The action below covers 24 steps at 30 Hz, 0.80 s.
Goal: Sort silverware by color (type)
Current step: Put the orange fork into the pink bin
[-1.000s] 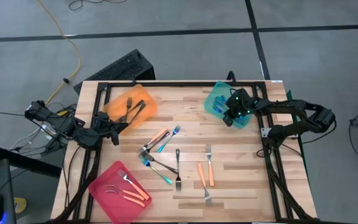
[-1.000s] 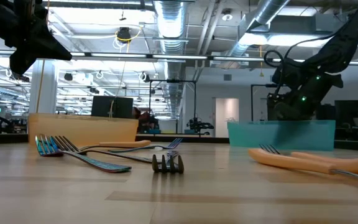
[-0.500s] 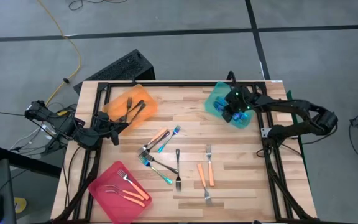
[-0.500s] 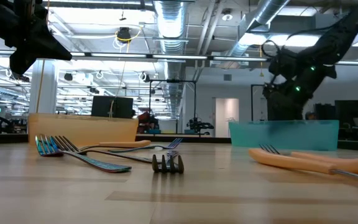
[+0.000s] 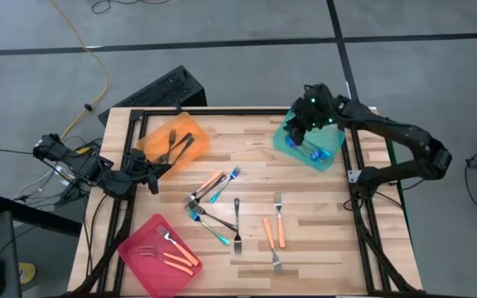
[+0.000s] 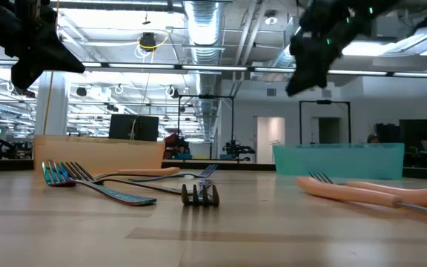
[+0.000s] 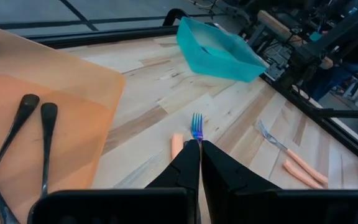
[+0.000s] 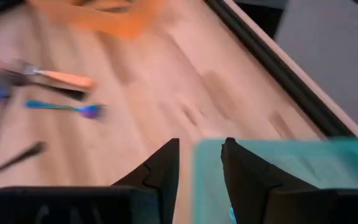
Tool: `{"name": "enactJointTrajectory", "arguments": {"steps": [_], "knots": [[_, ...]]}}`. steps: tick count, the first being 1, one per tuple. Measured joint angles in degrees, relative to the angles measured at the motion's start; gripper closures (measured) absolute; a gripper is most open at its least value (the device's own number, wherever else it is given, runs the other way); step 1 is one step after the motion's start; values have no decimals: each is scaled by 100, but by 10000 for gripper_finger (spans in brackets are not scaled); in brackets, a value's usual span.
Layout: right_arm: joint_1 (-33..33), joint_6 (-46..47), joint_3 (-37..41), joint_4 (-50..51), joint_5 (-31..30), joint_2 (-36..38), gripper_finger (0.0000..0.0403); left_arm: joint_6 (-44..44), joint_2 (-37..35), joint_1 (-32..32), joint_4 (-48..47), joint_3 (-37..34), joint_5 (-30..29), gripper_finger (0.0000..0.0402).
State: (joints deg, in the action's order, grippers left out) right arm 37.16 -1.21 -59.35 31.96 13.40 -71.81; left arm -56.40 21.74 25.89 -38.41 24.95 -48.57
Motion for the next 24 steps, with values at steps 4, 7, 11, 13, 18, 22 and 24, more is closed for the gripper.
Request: {"name": "enactJointTrajectory", "arguments": {"steps": [4, 7, 11, 13, 18, 22, 24], "knots": [[-699, 497, -527, 306, -93, -1, 268, 0, 0, 0, -1, 0, 150, 401], [-1314, 941, -663, 304, -215, 0, 270, -26, 0, 0, 1, 0, 318, 402], [-2210, 1638, -669, 501, -920, -63, 271, -32, 2, 0, 4, 0, 475, 402], [-2622, 2003, -669, 721, -1233, -74, 271, -88, 2, 0, 4, 0, 468, 401], [-3577, 3457, -670, 1182, -2268, -68, 271, -148, 1, 0, -31, 0, 432, 402], [-4271, 4716, -671, 1805, -2918, -66, 267, -282, 2, 0, -137, 0, 417, 402], [-4603, 5357, -667, 2117, -3055, -70, 262, -403, 1, 0, -218, -2, 413, 401]]}}
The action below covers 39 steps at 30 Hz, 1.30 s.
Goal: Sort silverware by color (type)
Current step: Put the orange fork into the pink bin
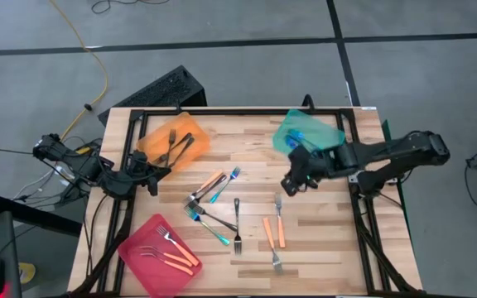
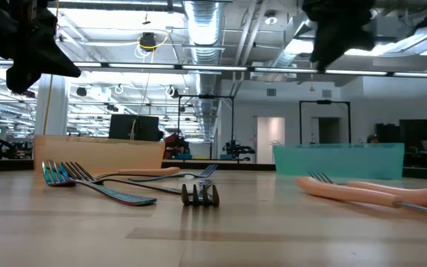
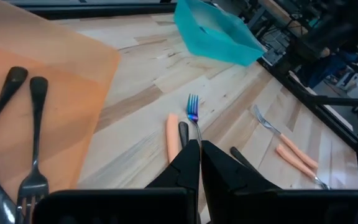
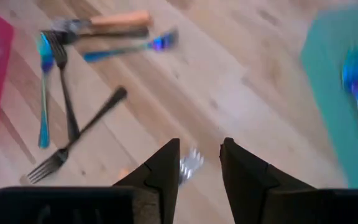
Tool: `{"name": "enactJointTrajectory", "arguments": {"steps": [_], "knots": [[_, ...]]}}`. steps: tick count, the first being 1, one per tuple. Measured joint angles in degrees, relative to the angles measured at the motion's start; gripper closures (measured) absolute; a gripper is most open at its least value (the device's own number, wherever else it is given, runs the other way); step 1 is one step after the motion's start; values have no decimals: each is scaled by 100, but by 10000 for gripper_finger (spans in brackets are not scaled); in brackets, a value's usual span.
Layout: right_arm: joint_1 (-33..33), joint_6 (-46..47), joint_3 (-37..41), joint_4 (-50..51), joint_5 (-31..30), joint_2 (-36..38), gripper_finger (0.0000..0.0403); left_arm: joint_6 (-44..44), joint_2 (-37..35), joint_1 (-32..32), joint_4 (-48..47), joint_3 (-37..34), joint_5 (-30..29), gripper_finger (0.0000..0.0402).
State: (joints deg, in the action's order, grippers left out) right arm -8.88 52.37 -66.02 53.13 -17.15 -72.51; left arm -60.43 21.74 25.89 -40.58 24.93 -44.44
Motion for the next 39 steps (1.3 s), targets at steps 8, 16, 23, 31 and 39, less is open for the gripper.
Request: {"name": "enactJointTrajectory", "arguments": {"steps": [8, 16, 23, 31, 39], "knots": [[-1146, 2175, 72, 489, -402, -499, 230, -50, 2, 0, -111, 1, 8, 401], [-1664, 3342, 72, 292, -103, -1549, 159, 126, 55, 0, -118, 2, 15, 375], [-1906, 3766, 74, 58, -65, -2375, 154, 76, 114, 0, -237, 2, 72, 330], [-1933, 3780, 75, -457, 257, -3035, 154, -150, 115, 0, -411, 2, 168, 314], [-1917, 3908, 61, -560, 356, -3309, 154, -176, 115, 0, -413, 2, 224, 314]]}}
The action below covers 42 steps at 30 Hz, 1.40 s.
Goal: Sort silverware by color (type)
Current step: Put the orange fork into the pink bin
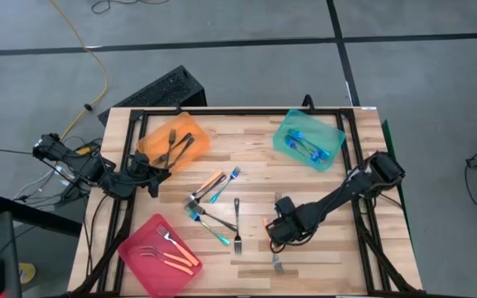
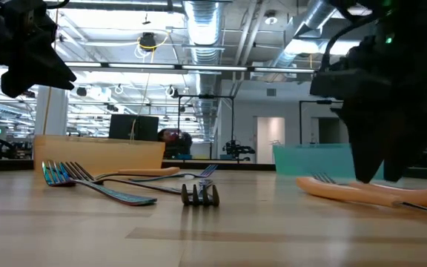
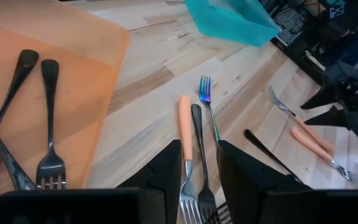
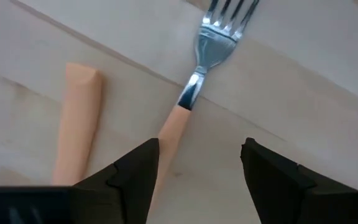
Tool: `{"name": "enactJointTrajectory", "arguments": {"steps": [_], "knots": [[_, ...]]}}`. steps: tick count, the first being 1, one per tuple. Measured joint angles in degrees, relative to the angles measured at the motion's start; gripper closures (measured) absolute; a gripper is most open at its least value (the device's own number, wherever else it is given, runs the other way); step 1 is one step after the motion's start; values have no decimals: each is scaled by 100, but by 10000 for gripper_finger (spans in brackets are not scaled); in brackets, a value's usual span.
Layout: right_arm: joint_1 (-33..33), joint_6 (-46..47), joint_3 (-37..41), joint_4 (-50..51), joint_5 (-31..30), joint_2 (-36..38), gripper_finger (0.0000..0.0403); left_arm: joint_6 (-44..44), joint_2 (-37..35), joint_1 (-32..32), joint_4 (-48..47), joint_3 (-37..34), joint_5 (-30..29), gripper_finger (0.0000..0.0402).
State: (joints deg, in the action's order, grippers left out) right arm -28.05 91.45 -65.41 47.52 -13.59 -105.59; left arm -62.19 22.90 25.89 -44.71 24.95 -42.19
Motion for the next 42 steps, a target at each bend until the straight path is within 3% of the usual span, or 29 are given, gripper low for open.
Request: {"name": "enactJointTrajectory", "arguments": {"steps": [11, 23, 42], "knots": [[-68, 27, -12, -227, 475, -304, 165, 22, -2, 0, -93, 0, 201, 314], [-40, 15, -1, -351, 643, -326, 334, 42, -2, 0, -105, 0, 185, 314], [458, -1142, 42, -237, 833, 96, 334, 39, -2, 0, -109, 0, 92, 314]]}}
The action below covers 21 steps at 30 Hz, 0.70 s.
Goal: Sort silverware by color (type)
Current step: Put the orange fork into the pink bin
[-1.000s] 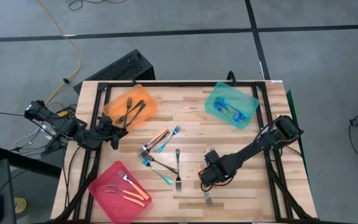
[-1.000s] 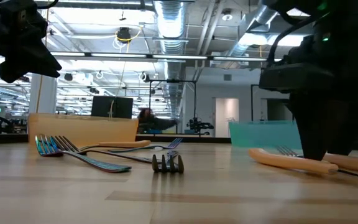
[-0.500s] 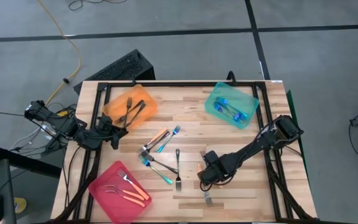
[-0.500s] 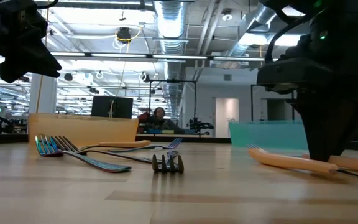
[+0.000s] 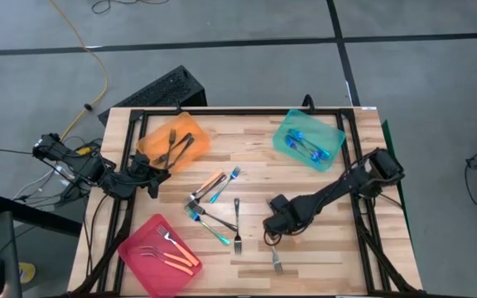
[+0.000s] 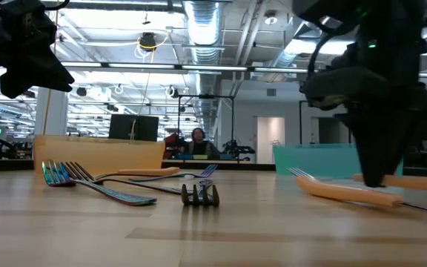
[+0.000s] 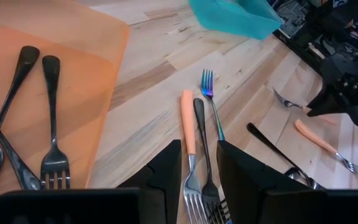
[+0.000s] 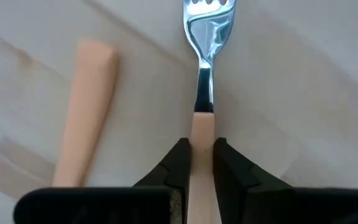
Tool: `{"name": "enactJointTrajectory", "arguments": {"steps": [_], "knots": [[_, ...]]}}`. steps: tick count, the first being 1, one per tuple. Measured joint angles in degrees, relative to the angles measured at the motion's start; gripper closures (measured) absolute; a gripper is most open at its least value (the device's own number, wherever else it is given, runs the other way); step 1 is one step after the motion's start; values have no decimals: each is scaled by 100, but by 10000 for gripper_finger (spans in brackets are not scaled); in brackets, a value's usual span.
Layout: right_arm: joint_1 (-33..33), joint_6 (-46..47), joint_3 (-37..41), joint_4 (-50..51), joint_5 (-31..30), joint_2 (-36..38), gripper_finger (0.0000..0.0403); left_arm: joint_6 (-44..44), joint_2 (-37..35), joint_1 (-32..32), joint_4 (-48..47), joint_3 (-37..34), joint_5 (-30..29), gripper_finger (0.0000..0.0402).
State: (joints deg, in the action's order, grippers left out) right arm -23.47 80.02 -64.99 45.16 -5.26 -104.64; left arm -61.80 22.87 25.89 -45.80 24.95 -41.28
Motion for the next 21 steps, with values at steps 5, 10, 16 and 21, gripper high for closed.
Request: {"name": "enactJointTrajectory", "arguments": {"steps": [5, 10, 16, 21], "knots": [[435, -640, -9, 6, -135, 67, 334, -3, 0, 0, 0, 0, -7, 314], [1001, -1477, -11, -418, -197, 70, 334, -39, 0, 0, 0, 0, -7, 314], [1575, -2250, -39, -1394, -197, 72, 334, -91, 0, 0, 2, 0, -9, 314], [1828, -2862, -138, -2565, -203, 76, 334, -98, 0, 0, 11, 0, -9, 314]]}}
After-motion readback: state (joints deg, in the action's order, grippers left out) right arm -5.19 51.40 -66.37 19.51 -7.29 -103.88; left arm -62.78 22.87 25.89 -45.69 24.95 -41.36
